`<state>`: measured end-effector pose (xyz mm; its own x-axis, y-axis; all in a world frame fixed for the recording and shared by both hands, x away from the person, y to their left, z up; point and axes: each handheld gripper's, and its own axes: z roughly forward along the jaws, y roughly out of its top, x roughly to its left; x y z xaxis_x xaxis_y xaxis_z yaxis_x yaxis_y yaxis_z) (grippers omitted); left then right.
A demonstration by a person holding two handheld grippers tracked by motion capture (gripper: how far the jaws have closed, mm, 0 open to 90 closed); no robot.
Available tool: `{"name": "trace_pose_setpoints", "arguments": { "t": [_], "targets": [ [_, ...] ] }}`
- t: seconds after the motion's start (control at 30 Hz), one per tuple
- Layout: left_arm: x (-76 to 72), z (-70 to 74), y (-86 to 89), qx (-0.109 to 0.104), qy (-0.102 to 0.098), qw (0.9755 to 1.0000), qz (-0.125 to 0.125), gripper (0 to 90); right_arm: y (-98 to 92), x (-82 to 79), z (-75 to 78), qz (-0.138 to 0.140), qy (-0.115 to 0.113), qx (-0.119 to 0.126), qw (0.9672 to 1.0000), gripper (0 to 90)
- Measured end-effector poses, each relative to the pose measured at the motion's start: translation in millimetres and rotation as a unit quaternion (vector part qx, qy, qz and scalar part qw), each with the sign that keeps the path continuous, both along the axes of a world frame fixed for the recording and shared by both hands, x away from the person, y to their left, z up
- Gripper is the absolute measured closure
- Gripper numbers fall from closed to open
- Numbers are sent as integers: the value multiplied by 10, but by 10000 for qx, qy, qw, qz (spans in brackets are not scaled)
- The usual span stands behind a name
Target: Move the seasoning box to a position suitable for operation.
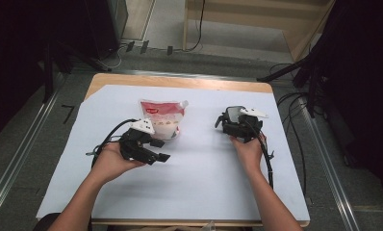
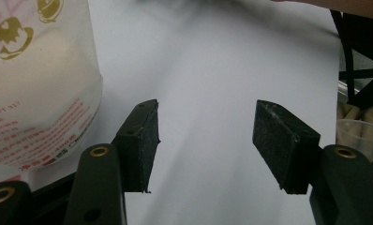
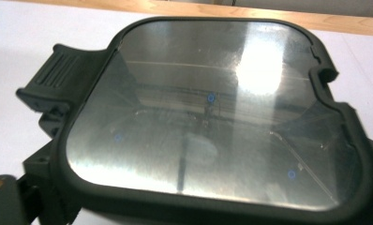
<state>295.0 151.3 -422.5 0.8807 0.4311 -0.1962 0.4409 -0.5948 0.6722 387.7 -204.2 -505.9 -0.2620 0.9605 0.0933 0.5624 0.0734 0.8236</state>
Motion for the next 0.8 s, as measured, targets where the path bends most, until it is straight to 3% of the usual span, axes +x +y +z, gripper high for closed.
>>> {"name": "trace_pose_setpoints", "arguments": {
  "t": [0.2, 0.23, 0.3, 0.57, 0.67, 0.8],
  "targets": [
    [-27, -11, -8, -49, 65, 10000, -30, 422, 31, 19, -27, 15, -66, 42, 10000, 72],
    [-37, -9, -10, -116, 144, 9998, -56, 423, 37, 23, -33, 15, -117, -60, 9999, 95],
    [-50, 0, -11, -157, 119, 9998, -77, 427, 53, 24, -48, -39, -196, -257, 9995, 136],
    [-52, -11, -10, -34, 122, 9999, -33, 415, 4, 31, -44, 36, -189, -108, 9998, 144],
    [-51, -6, -15, -171, 170, 9997, -47, 405, -16, 29, -31, -22, -135, -2, 9999, 147],
    [-46, 9, -32, -145, 123, 9998, -94, 398, -15, 17, -17, 18, -103, -61, 9999, 148]
  ]
}}
